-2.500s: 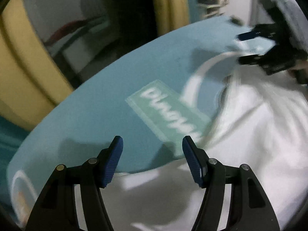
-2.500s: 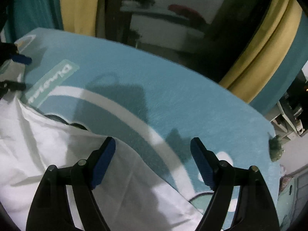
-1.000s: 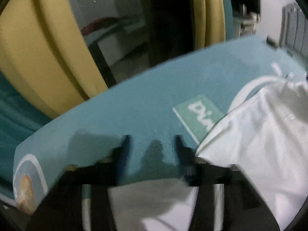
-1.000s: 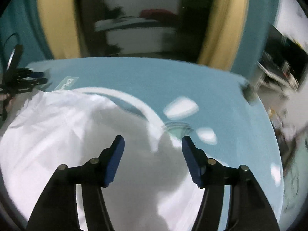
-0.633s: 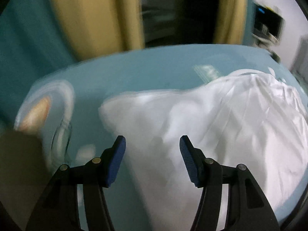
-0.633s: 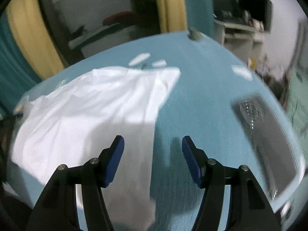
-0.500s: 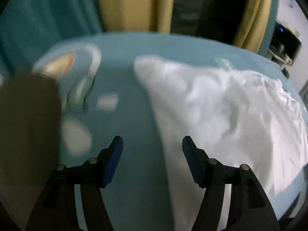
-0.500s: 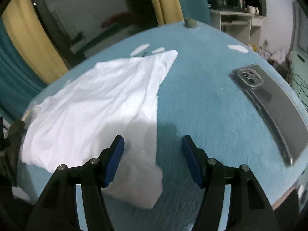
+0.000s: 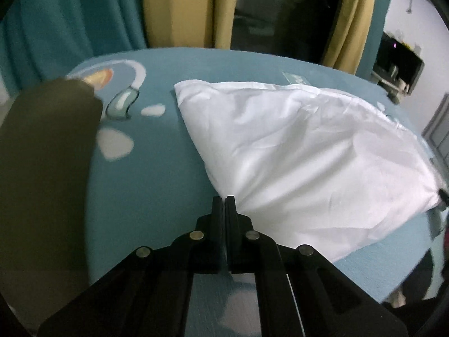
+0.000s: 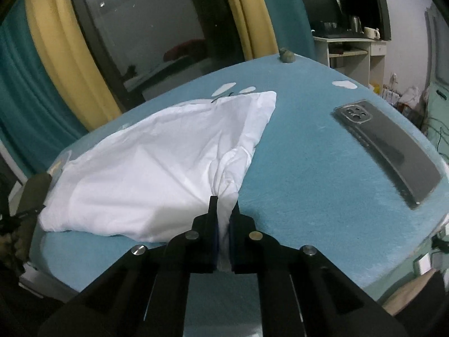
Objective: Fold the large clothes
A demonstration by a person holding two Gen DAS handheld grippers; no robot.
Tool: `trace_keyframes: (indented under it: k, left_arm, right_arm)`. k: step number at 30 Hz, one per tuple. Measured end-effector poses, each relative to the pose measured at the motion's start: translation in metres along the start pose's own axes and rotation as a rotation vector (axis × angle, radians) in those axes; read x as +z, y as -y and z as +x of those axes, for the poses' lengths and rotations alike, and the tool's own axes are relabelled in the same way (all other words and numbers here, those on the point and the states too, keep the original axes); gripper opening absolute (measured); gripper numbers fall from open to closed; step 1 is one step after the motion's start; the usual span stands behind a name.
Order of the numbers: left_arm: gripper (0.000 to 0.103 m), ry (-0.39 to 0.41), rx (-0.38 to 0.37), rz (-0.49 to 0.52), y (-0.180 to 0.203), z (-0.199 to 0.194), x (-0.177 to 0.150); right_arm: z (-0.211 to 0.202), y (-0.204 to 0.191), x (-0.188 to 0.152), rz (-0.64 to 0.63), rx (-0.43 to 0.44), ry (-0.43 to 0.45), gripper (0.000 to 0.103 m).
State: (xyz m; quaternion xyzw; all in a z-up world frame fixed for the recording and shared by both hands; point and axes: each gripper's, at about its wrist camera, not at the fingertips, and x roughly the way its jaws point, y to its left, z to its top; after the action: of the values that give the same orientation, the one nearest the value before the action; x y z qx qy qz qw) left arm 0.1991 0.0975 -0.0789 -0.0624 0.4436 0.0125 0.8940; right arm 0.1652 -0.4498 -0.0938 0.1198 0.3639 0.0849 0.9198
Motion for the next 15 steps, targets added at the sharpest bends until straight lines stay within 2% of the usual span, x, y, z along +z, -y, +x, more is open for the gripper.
trace_keyframes:
  k: [6,10,11,12,14,15]
  left_arm:
    - [0.003,-0.063,-0.01,-0.067,0.0,0.0,-0.029]
    - [0.004,-0.067,0.01,-0.017,0.005,-0.01,-0.03]
    - [0.012,-0.059,0.014,-0.015,0.003,-0.013,-0.029]
    - [0.032,-0.039,0.028,-0.02,0.0,-0.019,-0.026]
    - [0.06,0.022,0.045,-0.039,0.001,-0.032,-0.015]
    - [0.061,0.071,0.029,-0.044,0.004,-0.042,-0.01]
  right_arm:
    - [0.001,-0.002,-0.014,-0.05,-0.045,-0.017,0.005]
    - [-0.004,0.005,-0.024,-0.032,-0.037,-0.006,0.005]
    - [-0.005,0.007,-0.026,-0.023,-0.028,-0.005,0.005]
    - [-0.006,0.009,-0.026,-0.016,-0.028,0.001,0.006]
    - [-0.011,0.009,-0.025,0.001,-0.033,0.005,0.021]
    - [-0.013,0.01,-0.025,0.008,-0.036,0.001,0.028]
